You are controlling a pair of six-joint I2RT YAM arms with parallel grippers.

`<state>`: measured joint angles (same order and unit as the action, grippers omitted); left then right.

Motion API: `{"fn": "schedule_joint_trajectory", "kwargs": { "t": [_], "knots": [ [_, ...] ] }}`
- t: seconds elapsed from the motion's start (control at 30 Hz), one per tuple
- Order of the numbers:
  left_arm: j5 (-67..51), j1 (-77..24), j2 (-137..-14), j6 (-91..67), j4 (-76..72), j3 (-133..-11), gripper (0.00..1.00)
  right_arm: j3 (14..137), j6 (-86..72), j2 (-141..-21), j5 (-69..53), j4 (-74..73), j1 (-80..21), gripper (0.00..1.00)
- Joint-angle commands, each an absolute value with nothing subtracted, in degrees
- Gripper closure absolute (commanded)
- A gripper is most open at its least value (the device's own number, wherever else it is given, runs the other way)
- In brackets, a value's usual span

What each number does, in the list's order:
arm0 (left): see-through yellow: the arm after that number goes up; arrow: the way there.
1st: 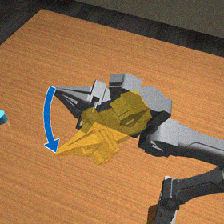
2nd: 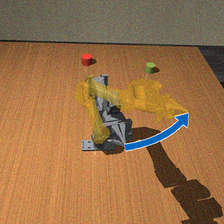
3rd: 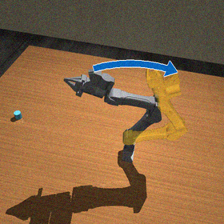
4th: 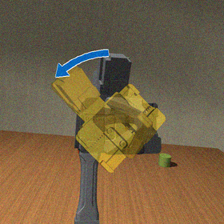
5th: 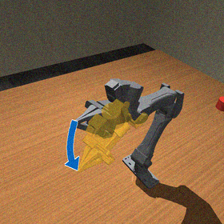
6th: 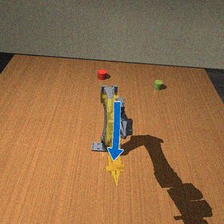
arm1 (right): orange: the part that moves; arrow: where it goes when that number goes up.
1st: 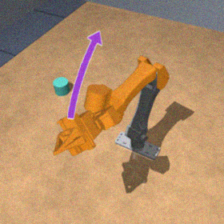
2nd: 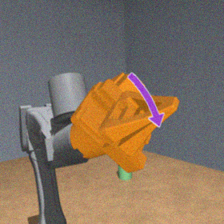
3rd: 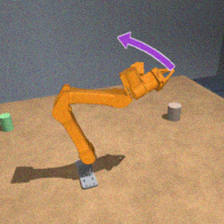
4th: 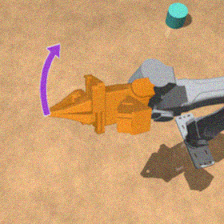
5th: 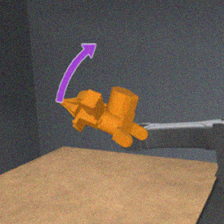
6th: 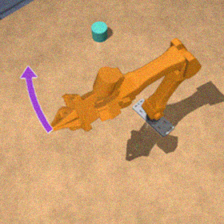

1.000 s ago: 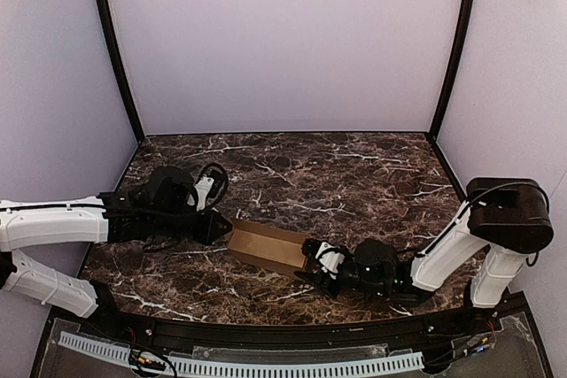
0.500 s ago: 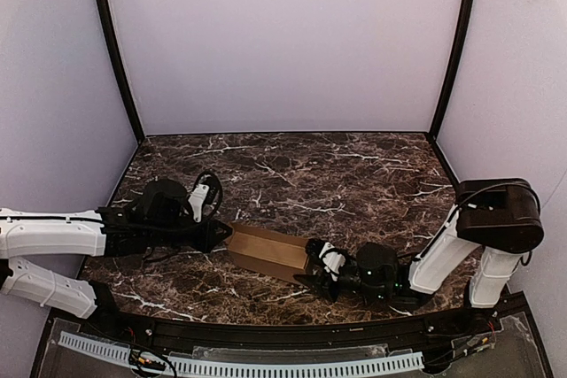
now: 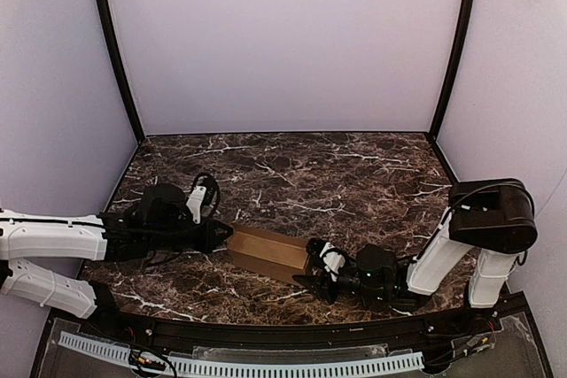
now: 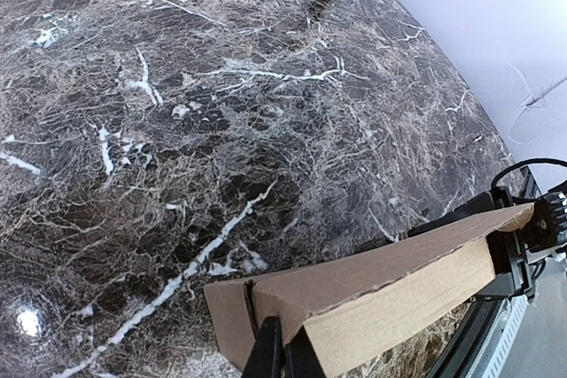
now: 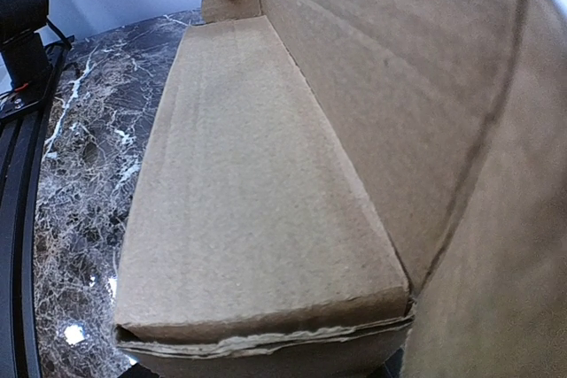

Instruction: Fold the paper box

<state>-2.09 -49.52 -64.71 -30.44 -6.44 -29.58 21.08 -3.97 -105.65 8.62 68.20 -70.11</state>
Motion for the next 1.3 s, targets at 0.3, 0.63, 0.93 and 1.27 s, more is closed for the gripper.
{"fn": "schedule_joint_trajectory", "kwargs": {
  "t": [0.3, 0.63, 0.93, 1.27],
  "knots": [
    [0.8, -51.6, -63.2, -32.6, 2.6, -22.5, 1.0, 19.0, -9.7, -106.5, 18.0, 73.1, -69.3, 0.76],
    [6.0, -55.0, -63.0, -34.1, 3.0, -22.2, 1.0, 19.2, -11.9, -106.3, 19.5, 72.0, -69.3, 0.73],
    [11.9, -60.0, -66.5, -35.8, 5.2, -24.8, 1.0, 19.3, -13.7, -106.2, 20.5, 70.4, -69.4, 0.71],
    [14.0, -63.0, -66.0, -39.2, 6.6, -22.4, 1.0, 18.8, -13.9, -105.4, 20.7, 69.7, -69.4, 0.71]
  ]
}}
